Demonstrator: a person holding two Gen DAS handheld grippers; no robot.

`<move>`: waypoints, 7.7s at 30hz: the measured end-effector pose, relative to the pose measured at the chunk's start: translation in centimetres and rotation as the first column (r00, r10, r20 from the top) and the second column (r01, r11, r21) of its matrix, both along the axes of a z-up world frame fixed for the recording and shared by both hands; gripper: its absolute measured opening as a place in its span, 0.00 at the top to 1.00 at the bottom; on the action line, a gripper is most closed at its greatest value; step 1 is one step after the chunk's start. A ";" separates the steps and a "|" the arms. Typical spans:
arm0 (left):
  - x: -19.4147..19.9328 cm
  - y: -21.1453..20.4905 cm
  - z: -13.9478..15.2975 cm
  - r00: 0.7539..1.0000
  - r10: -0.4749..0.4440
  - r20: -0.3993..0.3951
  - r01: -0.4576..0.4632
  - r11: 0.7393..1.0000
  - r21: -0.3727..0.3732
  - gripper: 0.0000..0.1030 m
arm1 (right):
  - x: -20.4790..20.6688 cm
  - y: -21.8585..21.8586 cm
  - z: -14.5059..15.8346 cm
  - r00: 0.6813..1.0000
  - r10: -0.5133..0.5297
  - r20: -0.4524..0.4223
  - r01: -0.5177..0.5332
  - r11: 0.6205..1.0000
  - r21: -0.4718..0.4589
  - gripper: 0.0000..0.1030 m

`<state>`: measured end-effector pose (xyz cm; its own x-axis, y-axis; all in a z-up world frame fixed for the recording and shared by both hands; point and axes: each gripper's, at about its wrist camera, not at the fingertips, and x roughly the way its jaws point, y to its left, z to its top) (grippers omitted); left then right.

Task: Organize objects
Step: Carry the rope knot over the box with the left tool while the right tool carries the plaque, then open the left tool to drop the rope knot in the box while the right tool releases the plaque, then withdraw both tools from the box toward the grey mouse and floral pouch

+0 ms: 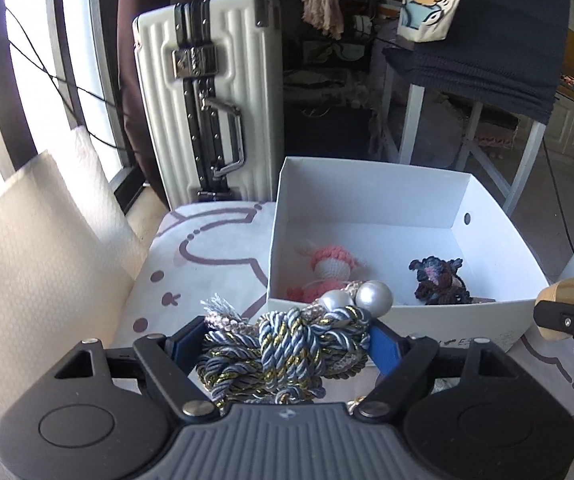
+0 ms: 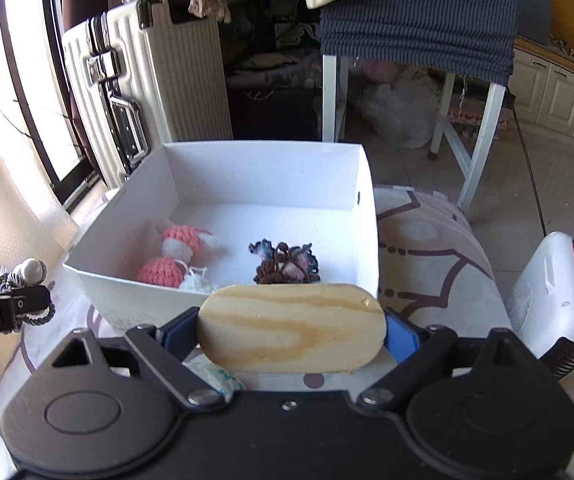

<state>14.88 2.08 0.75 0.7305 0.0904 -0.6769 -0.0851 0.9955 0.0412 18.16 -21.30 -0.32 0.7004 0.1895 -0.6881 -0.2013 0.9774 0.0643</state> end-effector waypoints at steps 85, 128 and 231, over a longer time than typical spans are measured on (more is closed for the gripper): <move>18.2 -7.0 -6.8 0.963 -0.195 -0.184 0.200 0.980 0.010 0.20 | 22.6 1.5 -5.7 0.993 0.021 -0.119 -0.012 0.997 0.078 0.02; 13.2 -5.8 0.3 0.977 -0.181 -0.114 0.180 0.984 -0.015 0.07 | 14.7 0.3 1.1 0.997 0.048 -0.058 -0.050 0.998 -0.029 0.02; -0.3 4.6 -1.2 0.998 0.061 0.006 -0.061 0.995 -0.082 0.00 | -1.8 0.3 -1.9 0.985 0.089 0.147 -0.091 0.996 0.009 0.00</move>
